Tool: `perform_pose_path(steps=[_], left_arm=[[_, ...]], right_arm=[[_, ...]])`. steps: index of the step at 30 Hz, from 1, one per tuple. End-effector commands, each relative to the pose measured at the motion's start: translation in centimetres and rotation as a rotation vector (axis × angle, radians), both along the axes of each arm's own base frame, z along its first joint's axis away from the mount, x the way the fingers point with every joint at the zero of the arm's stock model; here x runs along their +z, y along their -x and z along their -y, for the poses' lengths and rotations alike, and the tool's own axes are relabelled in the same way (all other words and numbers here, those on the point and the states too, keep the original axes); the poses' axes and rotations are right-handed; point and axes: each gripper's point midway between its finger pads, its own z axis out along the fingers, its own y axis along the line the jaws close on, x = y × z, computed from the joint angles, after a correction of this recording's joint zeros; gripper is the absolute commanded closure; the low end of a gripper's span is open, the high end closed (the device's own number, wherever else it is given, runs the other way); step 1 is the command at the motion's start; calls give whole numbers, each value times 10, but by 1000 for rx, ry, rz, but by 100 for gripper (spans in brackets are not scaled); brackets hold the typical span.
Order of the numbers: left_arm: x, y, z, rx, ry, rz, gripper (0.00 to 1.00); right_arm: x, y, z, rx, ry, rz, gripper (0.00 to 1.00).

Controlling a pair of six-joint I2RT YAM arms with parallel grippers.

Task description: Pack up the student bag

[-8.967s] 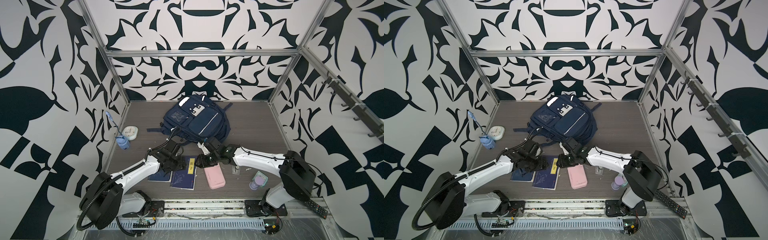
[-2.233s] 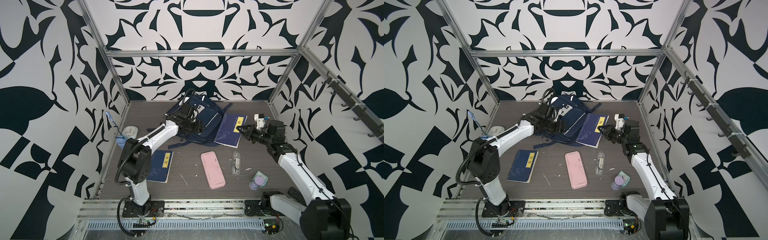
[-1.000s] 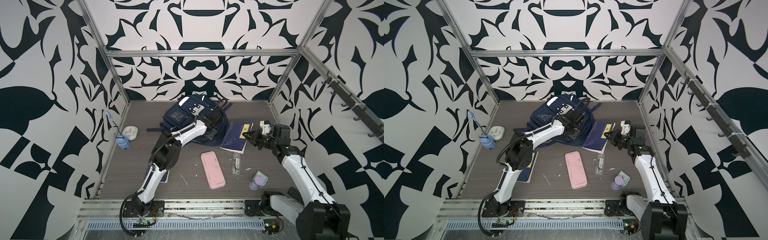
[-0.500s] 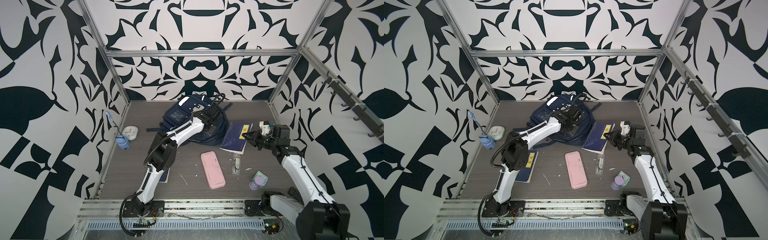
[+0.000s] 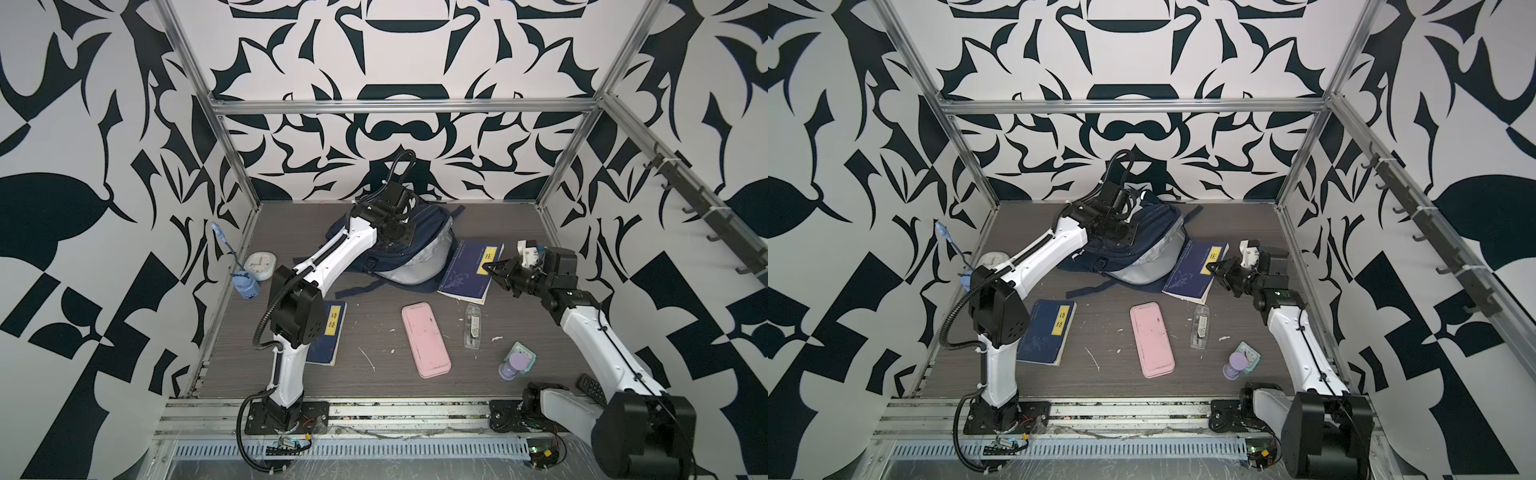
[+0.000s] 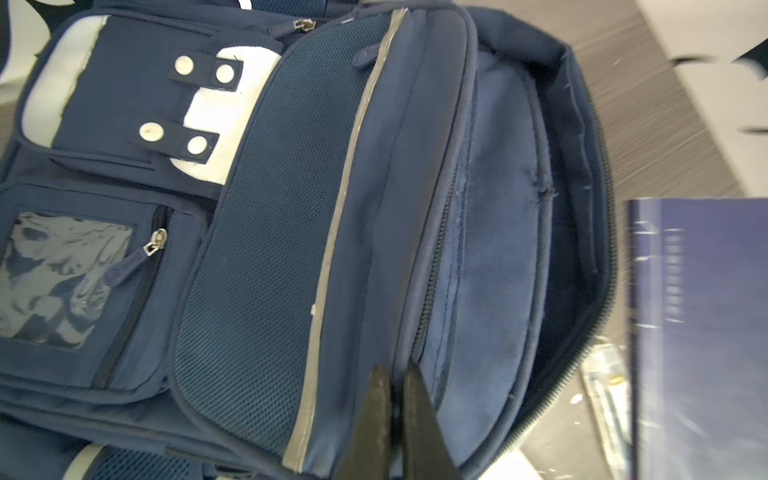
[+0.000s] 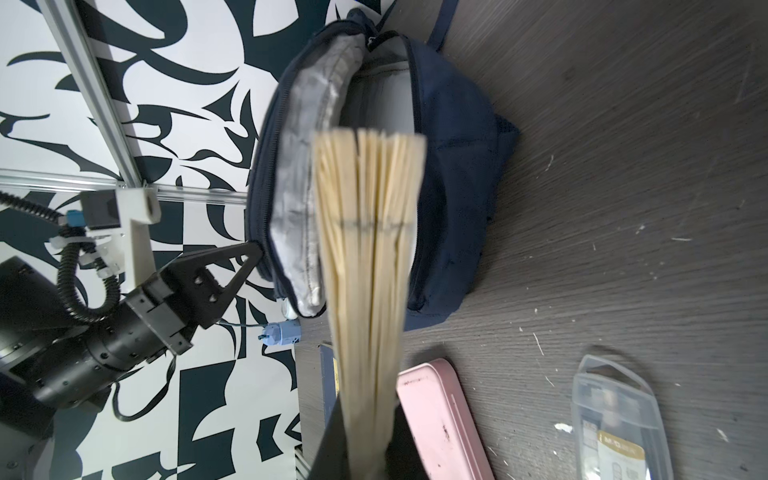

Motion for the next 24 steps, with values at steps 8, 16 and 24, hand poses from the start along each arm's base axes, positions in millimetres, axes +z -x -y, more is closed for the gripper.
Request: perform_pose_path(steps=[8, 16, 24], left_arm=[[96, 16, 14, -70, 343, 30, 100], [102, 17, 8, -67, 446, -18, 100], [101, 15, -1, -48, 502, -54, 100]], right_arm=[[25, -48, -24, 42, -30, 125, 100], [13, -98, -72, 115, -54, 143, 100], [-9, -151, -126, 184, -127, 143, 100]])
